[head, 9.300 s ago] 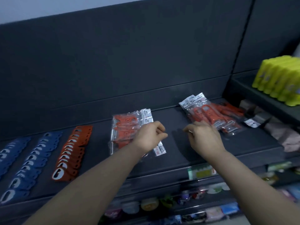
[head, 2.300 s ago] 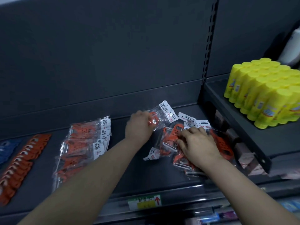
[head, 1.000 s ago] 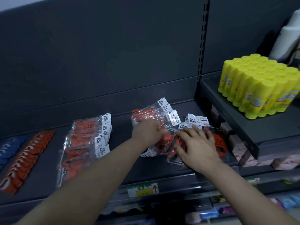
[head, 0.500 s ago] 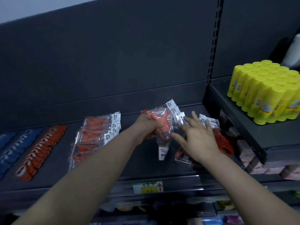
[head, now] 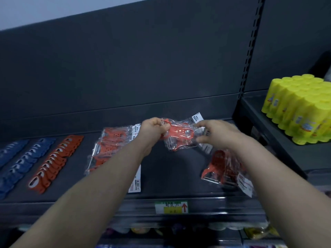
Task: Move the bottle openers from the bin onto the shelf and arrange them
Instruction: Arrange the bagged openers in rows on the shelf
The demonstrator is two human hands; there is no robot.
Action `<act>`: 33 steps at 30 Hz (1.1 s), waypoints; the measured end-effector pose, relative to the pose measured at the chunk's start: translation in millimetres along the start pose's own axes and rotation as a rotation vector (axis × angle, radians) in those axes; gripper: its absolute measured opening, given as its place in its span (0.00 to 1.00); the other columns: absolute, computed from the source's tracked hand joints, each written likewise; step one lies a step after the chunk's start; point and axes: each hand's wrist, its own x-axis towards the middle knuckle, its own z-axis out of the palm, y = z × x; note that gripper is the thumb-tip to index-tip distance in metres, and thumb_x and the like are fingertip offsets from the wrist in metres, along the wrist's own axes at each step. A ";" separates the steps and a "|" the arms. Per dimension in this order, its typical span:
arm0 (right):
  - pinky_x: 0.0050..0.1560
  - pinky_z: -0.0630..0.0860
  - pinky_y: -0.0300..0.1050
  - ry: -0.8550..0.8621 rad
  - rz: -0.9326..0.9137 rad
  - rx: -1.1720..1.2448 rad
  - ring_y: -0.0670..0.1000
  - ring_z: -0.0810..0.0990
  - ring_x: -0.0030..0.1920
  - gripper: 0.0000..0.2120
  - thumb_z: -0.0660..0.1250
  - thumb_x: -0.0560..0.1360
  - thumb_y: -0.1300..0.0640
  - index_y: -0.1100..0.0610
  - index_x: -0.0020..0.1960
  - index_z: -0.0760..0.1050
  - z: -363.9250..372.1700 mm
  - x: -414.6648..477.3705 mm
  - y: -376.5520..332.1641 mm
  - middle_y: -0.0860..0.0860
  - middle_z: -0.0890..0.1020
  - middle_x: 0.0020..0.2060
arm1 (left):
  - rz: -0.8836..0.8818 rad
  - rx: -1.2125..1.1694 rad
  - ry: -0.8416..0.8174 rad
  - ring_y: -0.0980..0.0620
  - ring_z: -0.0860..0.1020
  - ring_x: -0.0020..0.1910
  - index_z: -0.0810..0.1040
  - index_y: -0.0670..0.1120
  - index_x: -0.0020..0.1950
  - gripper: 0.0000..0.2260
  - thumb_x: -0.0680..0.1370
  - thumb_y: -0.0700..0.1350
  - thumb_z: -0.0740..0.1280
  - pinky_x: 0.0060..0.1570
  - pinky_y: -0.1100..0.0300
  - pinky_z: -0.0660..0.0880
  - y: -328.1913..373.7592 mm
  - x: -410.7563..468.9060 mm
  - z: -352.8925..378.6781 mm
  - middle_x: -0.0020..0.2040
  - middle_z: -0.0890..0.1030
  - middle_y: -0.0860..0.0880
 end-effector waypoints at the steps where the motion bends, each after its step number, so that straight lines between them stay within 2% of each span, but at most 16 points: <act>1: 0.60 0.66 0.50 0.051 0.037 -0.073 0.52 0.74 0.62 0.21 0.67 0.73 0.40 0.38 0.65 0.70 -2.7 0.7 3.9 0.44 0.79 0.57 | -0.041 -0.008 0.019 0.48 0.78 0.36 0.76 0.40 0.46 0.03 0.76 0.34 0.69 0.40 0.56 0.80 -4.9 1.5 0.2 0.40 0.79 0.42; 3: 0.59 0.64 0.52 0.191 0.084 -0.156 0.52 0.73 0.63 0.18 0.65 0.75 0.44 0.40 0.65 0.70 0.1 1.6 11.0 0.46 0.78 0.60 | -0.088 0.050 0.011 0.49 0.78 0.33 0.73 0.44 0.45 0.09 0.74 0.32 0.70 0.40 0.51 0.80 -20.1 1.9 7.5 0.39 0.78 0.44; 5: 0.58 0.65 0.54 0.242 0.098 -0.173 0.53 0.71 0.65 0.20 0.66 0.75 0.47 0.42 0.66 0.69 10.9 0.5 15.9 0.48 0.76 0.61 | -0.043 0.334 -0.016 0.52 0.78 0.35 0.73 0.47 0.45 0.11 0.72 0.35 0.73 0.41 0.52 0.78 -39.8 2.5 17.7 0.40 0.78 0.49; 7: 0.61 0.66 0.54 0.211 0.087 -0.141 0.53 0.68 0.66 0.23 0.67 0.74 0.46 0.43 0.68 0.68 23.1 -6.1 22.9 0.48 0.73 0.63 | 0.045 0.635 -0.008 0.53 0.78 0.43 0.74 0.50 0.47 0.10 0.71 0.44 0.74 0.45 0.58 0.73 -51.3 2.1 27.1 0.43 0.77 0.53; 10: 0.65 0.64 0.54 0.124 0.044 -0.102 0.50 0.64 0.71 0.23 0.66 0.74 0.43 0.42 0.68 0.69 37.7 -25.6 38.0 0.45 0.69 0.69 | 0.086 0.806 0.045 0.49 0.77 0.52 0.76 0.50 0.51 0.11 0.73 0.51 0.72 0.49 0.57 0.72 -55.3 7.7 32.4 0.49 0.79 0.52; 15: 0.73 0.46 0.61 0.110 0.031 0.007 0.46 0.51 0.76 0.19 0.57 0.78 0.40 0.38 0.68 0.66 62.2 -56.4 62.3 0.40 0.62 0.73 | 0.190 1.003 0.125 0.45 0.73 0.57 0.74 0.47 0.56 0.17 0.72 0.52 0.72 0.52 0.51 0.75 -52.1 15.0 34.5 0.56 0.75 0.46; 17: 0.74 0.42 0.61 0.173 0.043 0.081 0.48 0.52 0.76 0.19 0.56 0.79 0.43 0.40 0.70 0.66 74.3 -61.2 57.8 0.41 0.66 0.72 | 0.269 0.970 0.168 0.46 0.74 0.55 0.74 0.47 0.53 0.14 0.72 0.52 0.71 0.51 0.50 0.76 -44.4 7.9 42.7 0.53 0.76 0.48; 18: 0.75 0.40 0.59 0.207 0.056 0.103 0.49 0.53 0.76 0.19 0.56 0.80 0.44 0.42 0.70 0.66 80.0 -60.6 52.2 0.43 0.67 0.71 | 0.277 0.899 0.106 0.47 0.77 0.51 0.76 0.47 0.48 0.11 0.72 0.52 0.71 0.49 0.51 0.77 -38.8 3.0 48.6 0.49 0.78 0.48; 19: 0.75 0.39 0.58 0.231 0.072 0.127 0.51 0.54 0.76 0.19 0.56 0.80 0.46 0.44 0.71 0.66 85.3 -58.7 45.7 0.45 0.68 0.71 | 0.245 0.844 -0.023 0.47 0.78 0.46 0.77 0.47 0.42 0.10 0.72 0.53 0.71 0.47 0.52 0.77 -33.9 -2.8 56.2 0.44 0.80 0.48; 21: 0.75 0.41 0.56 0.271 0.072 0.215 0.53 0.57 0.75 0.19 0.57 0.81 0.50 0.48 0.71 0.67 90.3 -53.2 34.5 0.49 0.70 0.69 | 0.130 0.867 -0.319 0.47 0.78 0.40 0.74 0.45 0.32 0.18 0.73 0.57 0.70 0.42 0.56 0.76 -25.3 -18.7 72.8 0.36 0.78 0.47; 23: 0.75 0.52 0.54 0.326 0.036 0.368 0.55 0.63 0.72 0.17 0.58 0.80 0.57 0.53 0.69 0.70 83.6 -52.8 32.3 0.52 0.72 0.66 | 0.012 0.883 -0.465 0.50 0.76 0.39 0.73 0.49 0.33 0.17 0.73 0.59 0.71 0.39 0.59 0.72 -23.4 -31.8 84.0 0.37 0.78 0.49; 25: 0.69 0.64 0.50 0.372 -0.014 0.403 0.55 0.68 0.68 0.18 0.59 0.77 0.64 0.55 0.64 0.75 73.8 -57.1 41.2 0.53 0.75 0.62 | -0.033 0.819 -0.471 0.52 0.77 0.41 0.74 0.49 0.38 0.15 0.70 0.57 0.74 0.39 0.60 0.72 -27.3 -33.3 89.5 0.42 0.80 0.48; 26: 0.68 0.66 0.51 0.376 -0.025 0.327 0.55 0.69 0.67 0.19 0.59 0.76 0.66 0.54 0.63 0.76 69.8 -60.5 47.2 0.52 0.76 0.61 | -0.049 0.793 -0.462 0.52 0.78 0.43 0.75 0.48 0.41 0.15 0.68 0.57 0.76 0.41 0.60 0.73 -29.1 -32.1 89.9 0.44 0.81 0.48; 29: 0.71 0.57 0.60 0.292 0.075 0.098 0.51 0.65 0.71 0.17 0.59 0.77 0.59 0.48 0.63 0.73 67.4 -69.3 59.7 0.46 0.73 0.63 | -0.061 0.772 -0.450 0.51 0.79 0.46 0.75 0.48 0.44 0.21 0.62 0.56 0.80 0.47 0.56 0.77 -27.1 -28.4 88.4 0.46 0.82 0.49; 31: 0.72 0.53 0.61 0.241 0.151 0.132 0.49 0.66 0.70 0.15 0.60 0.79 0.54 0.46 0.64 0.70 71.9 -72.6 62.1 0.45 0.73 0.63 | -0.024 0.772 -0.446 0.51 0.78 0.45 0.75 0.49 0.45 0.21 0.60 0.53 0.82 0.46 0.55 0.77 -21.8 -29.2 84.5 0.45 0.81 0.50; 33: 0.73 0.52 0.58 0.242 0.145 0.180 0.49 0.69 0.68 0.15 0.61 0.79 0.52 0.46 0.65 0.70 76.9 -73.7 62.1 0.46 0.75 0.62 | -0.002 0.731 -0.474 0.51 0.79 0.43 0.77 0.48 0.42 0.17 0.62 0.48 0.82 0.44 0.54 0.78 -16.6 -25.9 78.7 0.43 0.81 0.50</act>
